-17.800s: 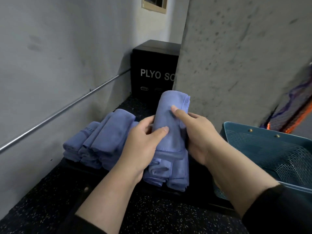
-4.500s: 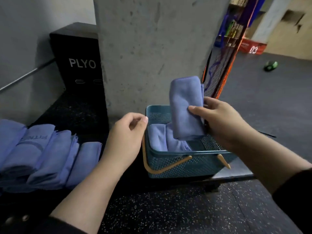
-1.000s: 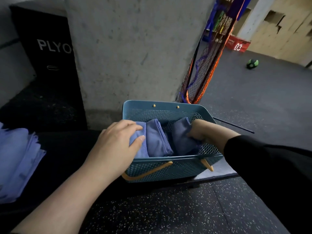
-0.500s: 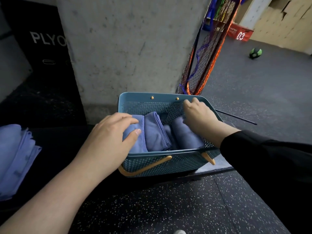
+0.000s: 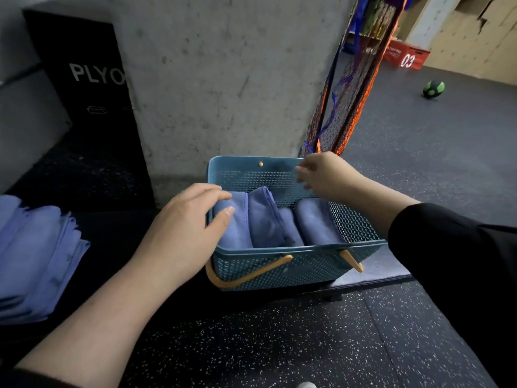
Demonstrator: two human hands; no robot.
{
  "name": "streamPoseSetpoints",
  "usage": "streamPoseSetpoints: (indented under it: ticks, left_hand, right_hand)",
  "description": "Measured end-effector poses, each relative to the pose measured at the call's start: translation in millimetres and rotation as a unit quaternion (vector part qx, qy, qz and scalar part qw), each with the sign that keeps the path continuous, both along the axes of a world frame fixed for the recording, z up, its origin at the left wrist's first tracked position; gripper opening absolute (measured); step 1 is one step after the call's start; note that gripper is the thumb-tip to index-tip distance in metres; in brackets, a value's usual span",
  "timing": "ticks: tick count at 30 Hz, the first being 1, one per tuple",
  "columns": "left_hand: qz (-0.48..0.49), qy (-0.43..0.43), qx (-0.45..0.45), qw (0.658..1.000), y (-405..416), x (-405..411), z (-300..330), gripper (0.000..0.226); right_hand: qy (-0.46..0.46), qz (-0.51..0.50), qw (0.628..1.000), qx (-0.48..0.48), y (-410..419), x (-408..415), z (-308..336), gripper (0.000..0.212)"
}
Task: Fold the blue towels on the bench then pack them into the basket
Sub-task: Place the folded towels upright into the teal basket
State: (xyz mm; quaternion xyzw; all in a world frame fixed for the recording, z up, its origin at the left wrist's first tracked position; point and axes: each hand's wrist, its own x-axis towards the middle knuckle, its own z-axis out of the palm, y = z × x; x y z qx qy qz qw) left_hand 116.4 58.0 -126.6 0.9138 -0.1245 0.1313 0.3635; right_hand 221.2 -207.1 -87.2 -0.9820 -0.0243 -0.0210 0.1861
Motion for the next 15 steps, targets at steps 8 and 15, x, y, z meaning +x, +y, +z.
streamPoseSetpoints:
  ticks: [8, 15]
  left_hand:
    - [0.129, -0.007, -0.003, 0.992, 77, -21, 10, 0.024]
    - [0.282, -0.012, -0.032, 0.959, 194, -59, 8, 0.019]
  right_hand:
    - [-0.089, 0.137, 0.971, 0.173, 136, -44, 30, 0.023]
    - [-0.012, 0.204, 0.949, 0.239, 267, -85, 18, 0.022]
